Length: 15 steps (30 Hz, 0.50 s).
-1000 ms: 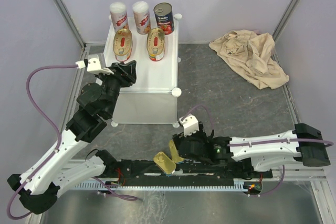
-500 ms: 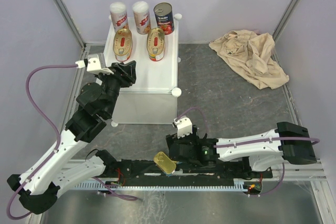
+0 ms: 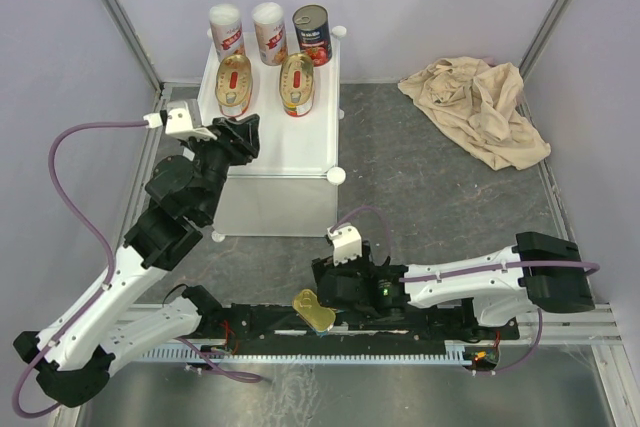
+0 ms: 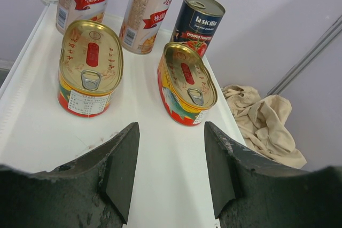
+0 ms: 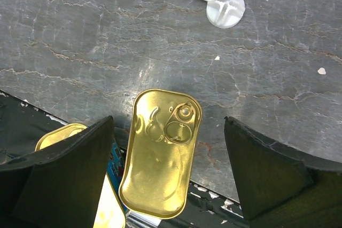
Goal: Place and organize the canned foods onto the counter
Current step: Pick up the canned food from the center of the board.
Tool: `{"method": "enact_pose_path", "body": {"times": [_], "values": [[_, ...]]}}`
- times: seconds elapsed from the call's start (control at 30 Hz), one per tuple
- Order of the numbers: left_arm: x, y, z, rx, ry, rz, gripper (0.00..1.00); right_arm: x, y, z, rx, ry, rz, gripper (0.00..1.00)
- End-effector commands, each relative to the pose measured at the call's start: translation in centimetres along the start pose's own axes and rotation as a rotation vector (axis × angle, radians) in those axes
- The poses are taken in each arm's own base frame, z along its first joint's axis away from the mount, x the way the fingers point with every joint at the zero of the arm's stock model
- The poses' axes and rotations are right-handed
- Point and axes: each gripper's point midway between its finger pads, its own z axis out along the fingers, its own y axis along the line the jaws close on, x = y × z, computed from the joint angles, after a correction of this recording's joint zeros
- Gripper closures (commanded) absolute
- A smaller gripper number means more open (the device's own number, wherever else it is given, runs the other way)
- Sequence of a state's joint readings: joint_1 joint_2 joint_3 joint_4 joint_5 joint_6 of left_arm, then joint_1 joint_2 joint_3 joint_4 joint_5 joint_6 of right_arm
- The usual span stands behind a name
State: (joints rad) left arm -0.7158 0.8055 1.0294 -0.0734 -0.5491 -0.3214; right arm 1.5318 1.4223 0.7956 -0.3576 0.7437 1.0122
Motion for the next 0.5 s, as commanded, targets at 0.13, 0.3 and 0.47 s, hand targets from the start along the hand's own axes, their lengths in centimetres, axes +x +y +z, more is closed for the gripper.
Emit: {"method": "enact_pose_path", "body": {"times": [0.13,0.3,0.47], "values": [[-1.8,-0.4,0.2,-0.004,-0.047,-0.012,0.42,0.2,1.2,0.2,-0.026,0.000,0.030,0.09],[-1.4,-0.4,0.4,-0.007,-0.038,-0.012,0.42,0.6,0.9,0.5,-0.022,0.004,0.036,0.09],[-1.2,-0.3,0.3,-0.007,-0.037,-0.017,0.42,1.2,0.9,0.6,-0.022,0.020,0.023,0.09]]}}
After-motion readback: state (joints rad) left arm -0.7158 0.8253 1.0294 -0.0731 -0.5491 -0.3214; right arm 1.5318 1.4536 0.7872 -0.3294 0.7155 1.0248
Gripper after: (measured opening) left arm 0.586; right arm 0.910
